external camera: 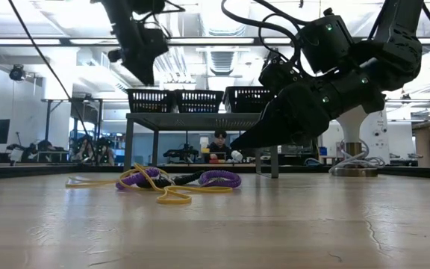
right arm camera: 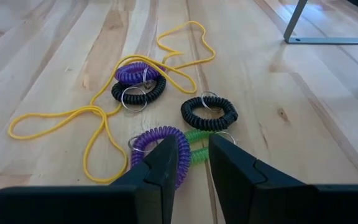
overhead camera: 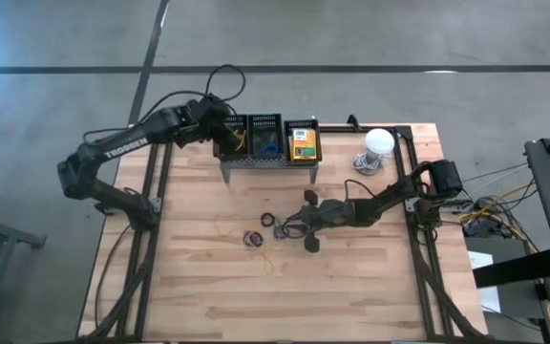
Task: Pick & Place Office Desk Supplies
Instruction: Put the violet spring keychain into the middle black bin on the shelf
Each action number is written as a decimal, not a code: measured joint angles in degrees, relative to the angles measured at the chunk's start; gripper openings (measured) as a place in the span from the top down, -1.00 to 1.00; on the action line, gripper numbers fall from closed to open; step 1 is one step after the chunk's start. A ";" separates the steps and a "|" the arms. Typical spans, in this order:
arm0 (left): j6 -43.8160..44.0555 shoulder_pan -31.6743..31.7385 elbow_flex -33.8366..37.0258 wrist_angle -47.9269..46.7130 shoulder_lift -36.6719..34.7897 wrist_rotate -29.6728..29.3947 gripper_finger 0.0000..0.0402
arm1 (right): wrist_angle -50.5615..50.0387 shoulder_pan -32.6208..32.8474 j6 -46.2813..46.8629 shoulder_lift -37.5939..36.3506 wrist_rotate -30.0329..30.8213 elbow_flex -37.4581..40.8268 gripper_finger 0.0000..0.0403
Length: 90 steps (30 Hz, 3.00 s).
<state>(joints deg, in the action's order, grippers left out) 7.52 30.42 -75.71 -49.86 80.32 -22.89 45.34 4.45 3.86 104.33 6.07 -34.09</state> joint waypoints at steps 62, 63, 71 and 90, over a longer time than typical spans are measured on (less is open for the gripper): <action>54.69 -64.86 48.48 75.87 16.34 -47.66 0.36 | -65.64 0.59 12.78 5.72 1.31 -34.33 0.00; 54.69 -64.88 48.48 75.86 16.34 -47.61 0.36 | -65.86 0.54 12.99 6.14 1.02 -34.06 0.02; 54.93 -64.88 48.24 75.80 16.34 -47.57 0.36 | -61.07 0.59 12.23 9.94 -0.35 -34.07 0.34; 55.42 -64.87 48.24 75.68 16.34 -47.59 0.36 | -59.61 -0.73 6.06 -10.94 1.36 -35.16 0.91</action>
<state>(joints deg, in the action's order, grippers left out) 62.94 -34.45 -27.46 25.82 96.66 -70.48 -14.27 3.72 9.92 93.40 7.42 -69.25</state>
